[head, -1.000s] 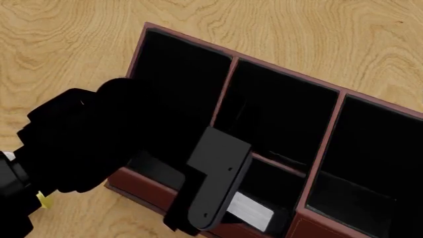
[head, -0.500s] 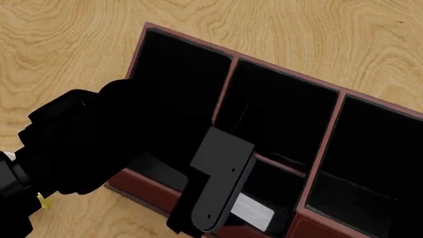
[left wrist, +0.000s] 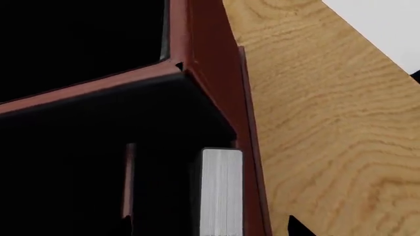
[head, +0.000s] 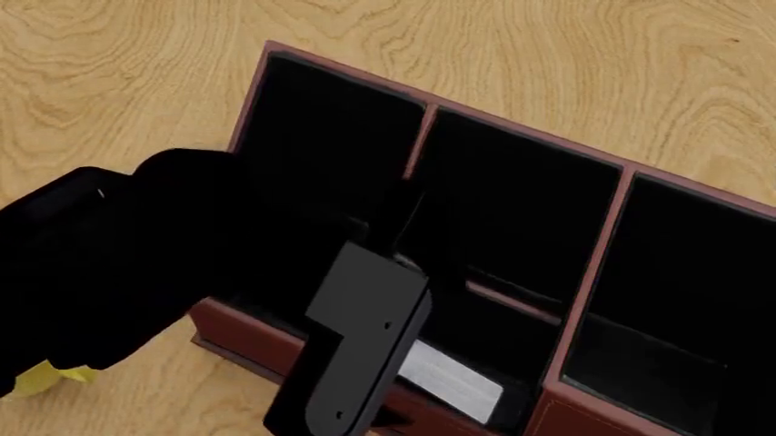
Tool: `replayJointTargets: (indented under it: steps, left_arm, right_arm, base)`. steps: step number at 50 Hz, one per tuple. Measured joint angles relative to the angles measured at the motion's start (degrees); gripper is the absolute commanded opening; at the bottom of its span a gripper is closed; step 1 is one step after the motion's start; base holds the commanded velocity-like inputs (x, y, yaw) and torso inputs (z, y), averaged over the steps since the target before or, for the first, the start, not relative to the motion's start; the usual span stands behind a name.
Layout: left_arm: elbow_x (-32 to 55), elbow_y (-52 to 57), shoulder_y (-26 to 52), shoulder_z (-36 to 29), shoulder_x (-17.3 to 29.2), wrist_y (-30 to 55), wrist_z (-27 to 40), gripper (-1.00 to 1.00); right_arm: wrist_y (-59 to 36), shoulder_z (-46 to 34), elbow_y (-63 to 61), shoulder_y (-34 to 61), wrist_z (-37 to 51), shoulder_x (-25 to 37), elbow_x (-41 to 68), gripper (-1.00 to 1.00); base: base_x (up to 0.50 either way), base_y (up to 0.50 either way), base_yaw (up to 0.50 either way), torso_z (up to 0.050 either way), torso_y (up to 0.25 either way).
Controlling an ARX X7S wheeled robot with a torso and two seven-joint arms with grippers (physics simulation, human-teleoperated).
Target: Pick up the book and place it in the back compartment of the caddy.
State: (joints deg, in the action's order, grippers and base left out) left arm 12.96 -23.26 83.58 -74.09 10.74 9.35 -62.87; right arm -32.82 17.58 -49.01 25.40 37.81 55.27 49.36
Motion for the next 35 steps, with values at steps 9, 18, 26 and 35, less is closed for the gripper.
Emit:
replayJointTargets:
  steps: [9,18,26,35]
  left_arm:
    - [0.7,5.0,-0.1,-0.1,2.4,2.3,0.1,1.0]
    - [1.6,8.9,0.4,0.6,4.6,4.3,0.3,1.0]
    - [2.6,13.1,0.9,1.3,7.3,6.3,0.8,1.0]
    - [4.3,18.1,1.1,2.9,10.6,8.8,1.7,1.0]
  right_arm:
    - [-0.1,0.5,-0.4,-0.1,0.2,0.2,0.5,1.0]
    - [-0.2,1.1,-0.7,-0.4,0.4,0.4,1.0,1.0]
    - [-0.3,1.6,-1.1,-0.6,0.7,0.5,1.5,1.0]
    - [-0.4,1.9,-1.4,-0.5,0.9,0.7,2.0,1.0]
  base:
    - [0.0,0.0,0.0,0.0,0.0]
    - [0.0,0.0,0.0,0.0,0.0]
    - [0.0,0.0,0.0,0.0,0.0]
    - [0.0,0.0,0.0,0.0,0.0]
